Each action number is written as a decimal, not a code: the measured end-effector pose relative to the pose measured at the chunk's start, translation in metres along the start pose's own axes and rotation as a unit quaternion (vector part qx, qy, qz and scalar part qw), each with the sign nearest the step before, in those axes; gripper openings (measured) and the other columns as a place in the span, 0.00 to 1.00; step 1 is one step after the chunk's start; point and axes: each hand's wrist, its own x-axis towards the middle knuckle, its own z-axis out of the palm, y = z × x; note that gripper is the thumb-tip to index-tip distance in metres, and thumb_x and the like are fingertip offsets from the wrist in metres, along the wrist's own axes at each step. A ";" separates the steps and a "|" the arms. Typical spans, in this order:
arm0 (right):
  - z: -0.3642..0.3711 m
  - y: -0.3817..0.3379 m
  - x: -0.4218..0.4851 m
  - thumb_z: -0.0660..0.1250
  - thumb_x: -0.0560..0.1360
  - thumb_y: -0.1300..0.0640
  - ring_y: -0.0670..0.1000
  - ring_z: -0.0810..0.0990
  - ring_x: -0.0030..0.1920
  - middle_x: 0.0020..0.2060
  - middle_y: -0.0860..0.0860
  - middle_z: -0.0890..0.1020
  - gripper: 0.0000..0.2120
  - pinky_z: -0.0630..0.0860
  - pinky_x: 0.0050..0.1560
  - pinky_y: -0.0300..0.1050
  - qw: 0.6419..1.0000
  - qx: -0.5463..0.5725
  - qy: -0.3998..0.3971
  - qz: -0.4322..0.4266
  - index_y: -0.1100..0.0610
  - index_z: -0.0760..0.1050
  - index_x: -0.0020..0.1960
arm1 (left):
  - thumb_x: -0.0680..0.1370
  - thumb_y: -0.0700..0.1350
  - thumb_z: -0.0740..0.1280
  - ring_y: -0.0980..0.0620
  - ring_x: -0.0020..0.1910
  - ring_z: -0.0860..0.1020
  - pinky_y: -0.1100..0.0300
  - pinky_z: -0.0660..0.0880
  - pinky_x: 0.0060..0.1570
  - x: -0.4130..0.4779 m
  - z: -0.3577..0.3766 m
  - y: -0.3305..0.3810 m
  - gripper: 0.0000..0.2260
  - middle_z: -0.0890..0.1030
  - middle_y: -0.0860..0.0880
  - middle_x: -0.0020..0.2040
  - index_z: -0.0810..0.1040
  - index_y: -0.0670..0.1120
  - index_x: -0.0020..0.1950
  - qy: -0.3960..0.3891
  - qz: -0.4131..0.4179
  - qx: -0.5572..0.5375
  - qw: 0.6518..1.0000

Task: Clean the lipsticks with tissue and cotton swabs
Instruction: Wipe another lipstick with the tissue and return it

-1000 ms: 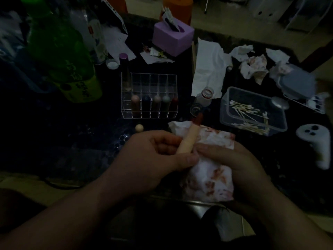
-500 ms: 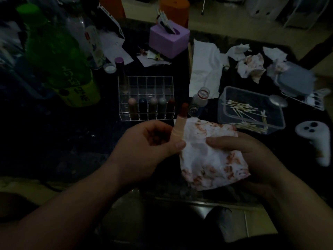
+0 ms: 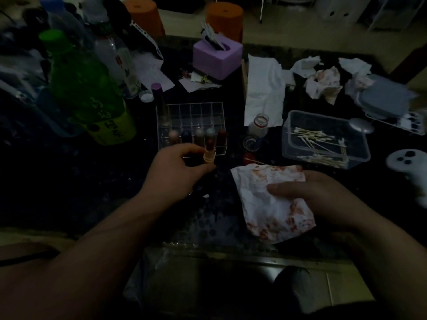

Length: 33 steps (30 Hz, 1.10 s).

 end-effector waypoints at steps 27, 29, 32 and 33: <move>0.004 0.002 0.001 0.67 0.75 0.65 0.61 0.86 0.44 0.46 0.62 0.86 0.10 0.83 0.41 0.49 0.999 -0.029 -0.019 0.002 0.64 0.82 0.54 | 0.72 0.49 0.78 0.67 0.30 0.76 0.69 0.70 0.35 0.002 0.014 -0.025 0.09 0.81 0.60 0.37 0.82 0.57 0.48 0.007 -0.029 0.030 0.999; 0.005 0.002 0.001 0.67 0.75 0.65 0.60 0.86 0.42 0.45 0.62 0.86 0.10 0.82 0.39 0.47 0.999 -0.030 -0.018 -0.005 0.64 0.83 0.54 | 0.72 0.49 0.78 0.67 0.29 0.76 0.70 0.70 0.33 0.001 0.014 -0.024 0.08 0.80 0.60 0.36 0.82 0.56 0.48 0.006 -0.030 0.023 0.999; 0.006 0.002 0.000 0.67 0.75 0.66 0.59 0.86 0.40 0.43 0.62 0.86 0.09 0.82 0.36 0.45 1.000 -0.026 -0.014 -0.004 0.64 0.83 0.53 | 0.71 0.48 0.78 0.65 0.34 0.78 0.67 0.74 0.37 0.000 0.014 -0.024 0.10 0.82 0.59 0.40 0.83 0.55 0.49 0.003 -0.027 0.023 0.999; 0.006 0.002 0.000 0.67 0.75 0.66 0.59 0.86 0.39 0.43 0.62 0.86 0.09 0.82 0.35 0.45 1.000 -0.027 -0.013 -0.003 0.64 0.82 0.53 | 0.70 0.48 0.79 0.63 0.38 0.79 0.64 0.76 0.41 0.001 0.014 -0.025 0.11 0.83 0.58 0.44 0.82 0.55 0.50 0.004 -0.025 0.028 0.999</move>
